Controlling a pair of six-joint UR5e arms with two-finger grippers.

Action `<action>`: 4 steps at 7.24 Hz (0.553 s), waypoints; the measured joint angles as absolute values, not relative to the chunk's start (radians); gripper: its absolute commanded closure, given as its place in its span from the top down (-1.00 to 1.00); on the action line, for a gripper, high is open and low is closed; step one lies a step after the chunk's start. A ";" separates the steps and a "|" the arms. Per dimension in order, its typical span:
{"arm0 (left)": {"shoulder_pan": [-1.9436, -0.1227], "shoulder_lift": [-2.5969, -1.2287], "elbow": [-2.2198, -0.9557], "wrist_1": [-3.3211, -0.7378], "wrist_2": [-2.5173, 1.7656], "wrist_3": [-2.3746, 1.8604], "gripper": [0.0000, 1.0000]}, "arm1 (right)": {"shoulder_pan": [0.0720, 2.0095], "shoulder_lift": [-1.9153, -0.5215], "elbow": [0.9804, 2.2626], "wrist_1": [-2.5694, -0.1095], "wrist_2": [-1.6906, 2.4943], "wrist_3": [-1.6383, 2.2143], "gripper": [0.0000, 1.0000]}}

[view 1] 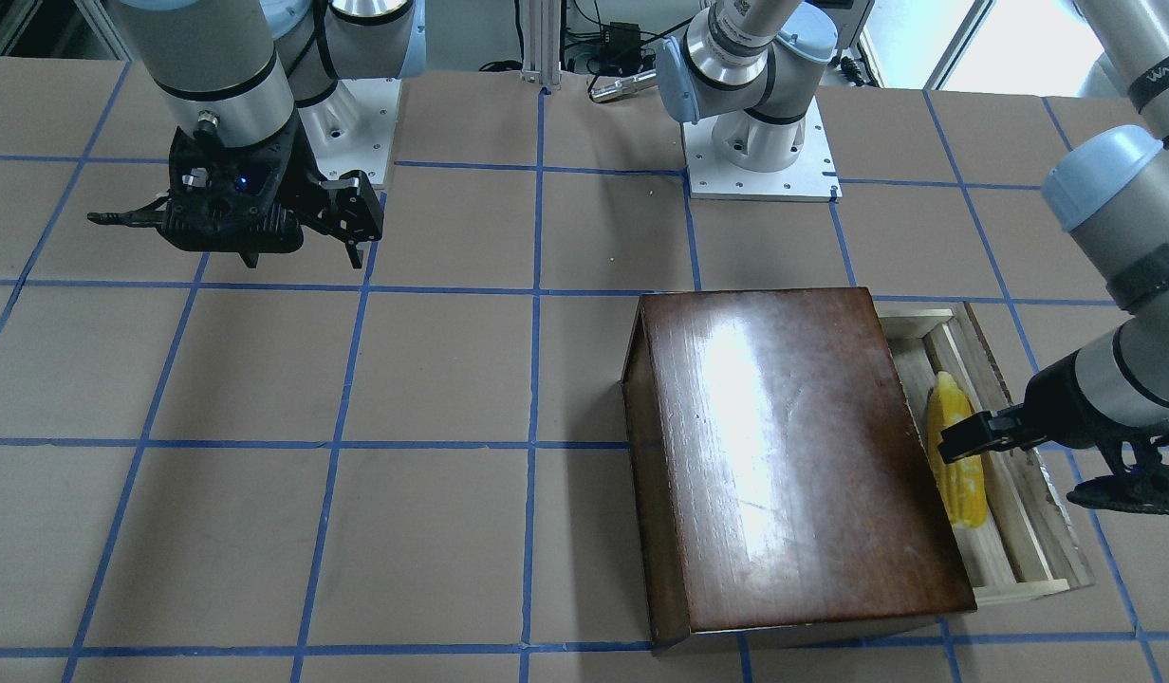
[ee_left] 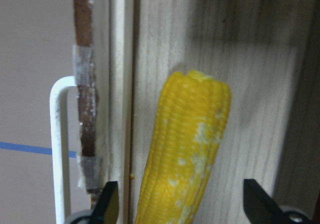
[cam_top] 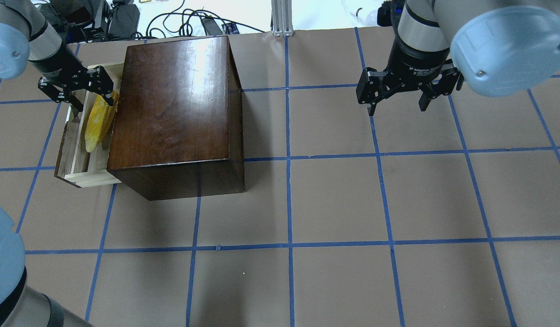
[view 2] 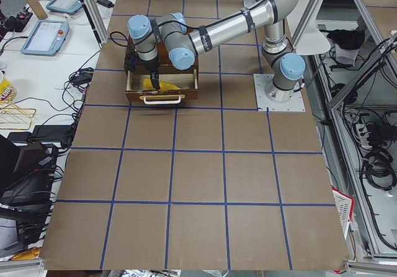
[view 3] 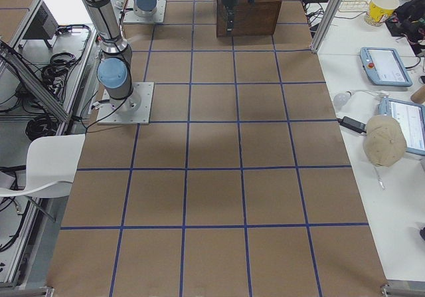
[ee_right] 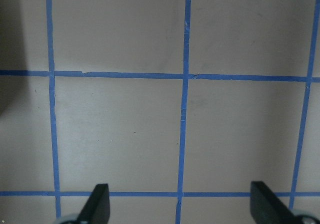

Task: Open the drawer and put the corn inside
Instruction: 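Open the left gripper to release the corn in the drawer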

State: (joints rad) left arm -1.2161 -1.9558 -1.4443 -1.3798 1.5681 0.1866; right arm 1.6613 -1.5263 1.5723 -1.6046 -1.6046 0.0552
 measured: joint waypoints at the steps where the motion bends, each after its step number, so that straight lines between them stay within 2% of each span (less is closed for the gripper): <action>1: -1.212 -1.948 -1.441 -1.382 1.569 0.186 1.00 | 1.661 -1.526 1.572 -1.605 -1.605 0.055 1.00; 4: -1.223 -1.908 -1.367 -1.476 1.566 0.185 1.00 | 1.661 -1.526 1.572 -1.605 -1.605 0.055 1.00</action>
